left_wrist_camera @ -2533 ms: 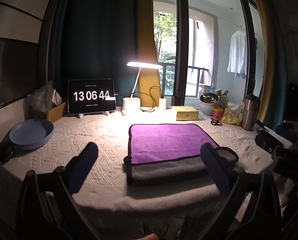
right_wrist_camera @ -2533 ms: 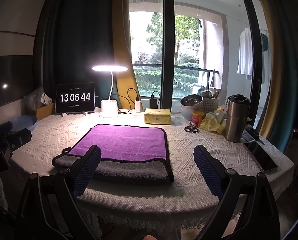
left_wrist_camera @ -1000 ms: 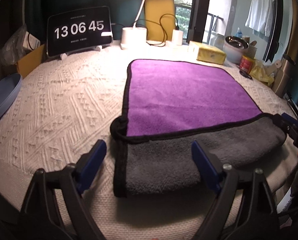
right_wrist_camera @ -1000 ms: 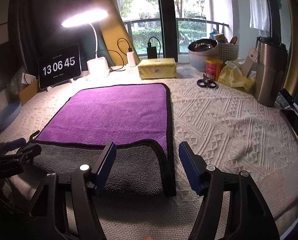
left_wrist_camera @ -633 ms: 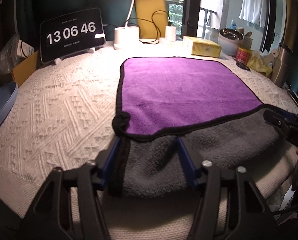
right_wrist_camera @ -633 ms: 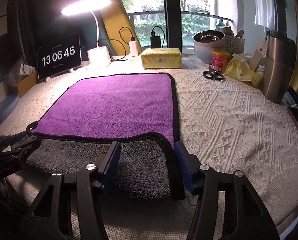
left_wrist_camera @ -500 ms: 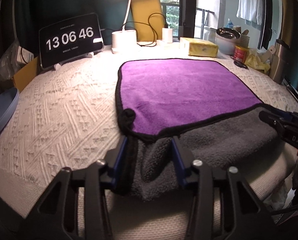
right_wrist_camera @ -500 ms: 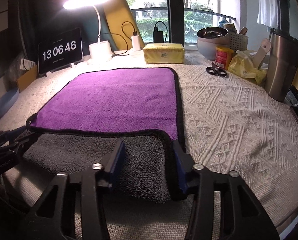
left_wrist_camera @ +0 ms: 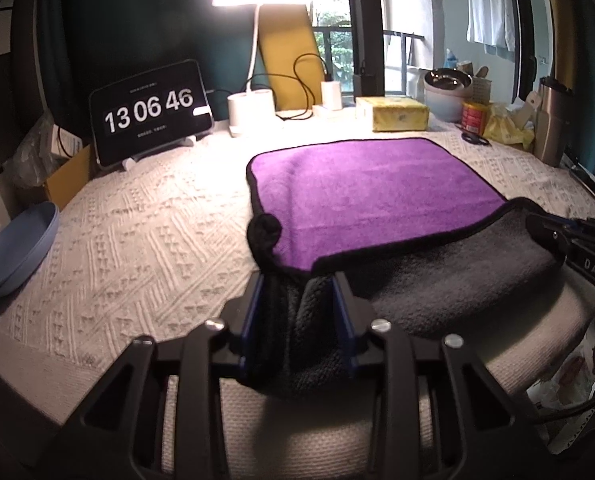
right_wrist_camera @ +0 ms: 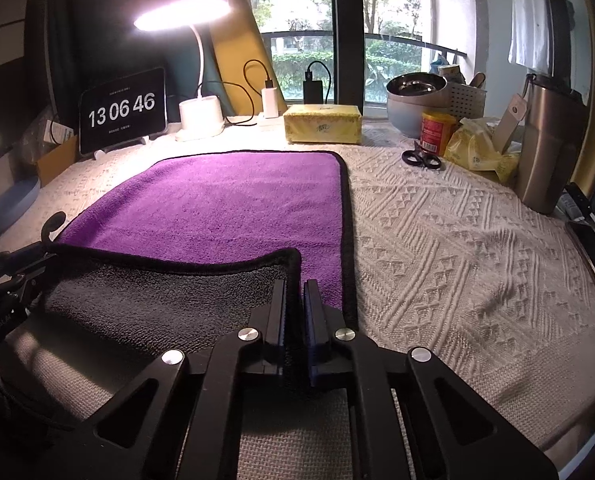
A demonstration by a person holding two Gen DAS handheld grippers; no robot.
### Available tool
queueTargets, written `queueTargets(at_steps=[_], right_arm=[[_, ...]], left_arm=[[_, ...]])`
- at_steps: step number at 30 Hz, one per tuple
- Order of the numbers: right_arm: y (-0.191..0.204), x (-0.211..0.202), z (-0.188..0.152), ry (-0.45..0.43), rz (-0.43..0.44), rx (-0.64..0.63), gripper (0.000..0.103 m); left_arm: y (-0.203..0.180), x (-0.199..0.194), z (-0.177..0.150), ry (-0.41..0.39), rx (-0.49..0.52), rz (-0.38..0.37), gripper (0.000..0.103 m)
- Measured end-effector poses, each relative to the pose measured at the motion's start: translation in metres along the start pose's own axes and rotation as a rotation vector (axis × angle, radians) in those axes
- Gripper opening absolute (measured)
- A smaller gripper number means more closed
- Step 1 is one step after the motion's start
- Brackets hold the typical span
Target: Fold towel
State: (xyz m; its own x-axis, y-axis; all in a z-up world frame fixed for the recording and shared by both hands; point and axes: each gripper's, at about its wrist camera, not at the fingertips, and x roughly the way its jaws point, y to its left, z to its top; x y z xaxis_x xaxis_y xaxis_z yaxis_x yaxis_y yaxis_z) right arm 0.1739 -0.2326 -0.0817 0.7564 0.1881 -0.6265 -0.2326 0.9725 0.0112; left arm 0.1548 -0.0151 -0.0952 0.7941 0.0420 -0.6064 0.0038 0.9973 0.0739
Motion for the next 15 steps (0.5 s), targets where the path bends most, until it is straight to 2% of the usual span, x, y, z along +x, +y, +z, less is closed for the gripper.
queueTargets(at_steps=[6, 15], right_arm=[[0.004, -0.012, -0.003, -0.046, 0.025, -0.015, 0.008], [0.006, -0.02, -0.016, -0.056, 0.042, -0.013, 0.008]], left_arm=[[-0.001, -0.005, -0.003, -0.018, 0.006, 0.029, 0.036], [-0.01, -0.006, -0.014, -0.011, 0.05, 0.003, 0.035]])
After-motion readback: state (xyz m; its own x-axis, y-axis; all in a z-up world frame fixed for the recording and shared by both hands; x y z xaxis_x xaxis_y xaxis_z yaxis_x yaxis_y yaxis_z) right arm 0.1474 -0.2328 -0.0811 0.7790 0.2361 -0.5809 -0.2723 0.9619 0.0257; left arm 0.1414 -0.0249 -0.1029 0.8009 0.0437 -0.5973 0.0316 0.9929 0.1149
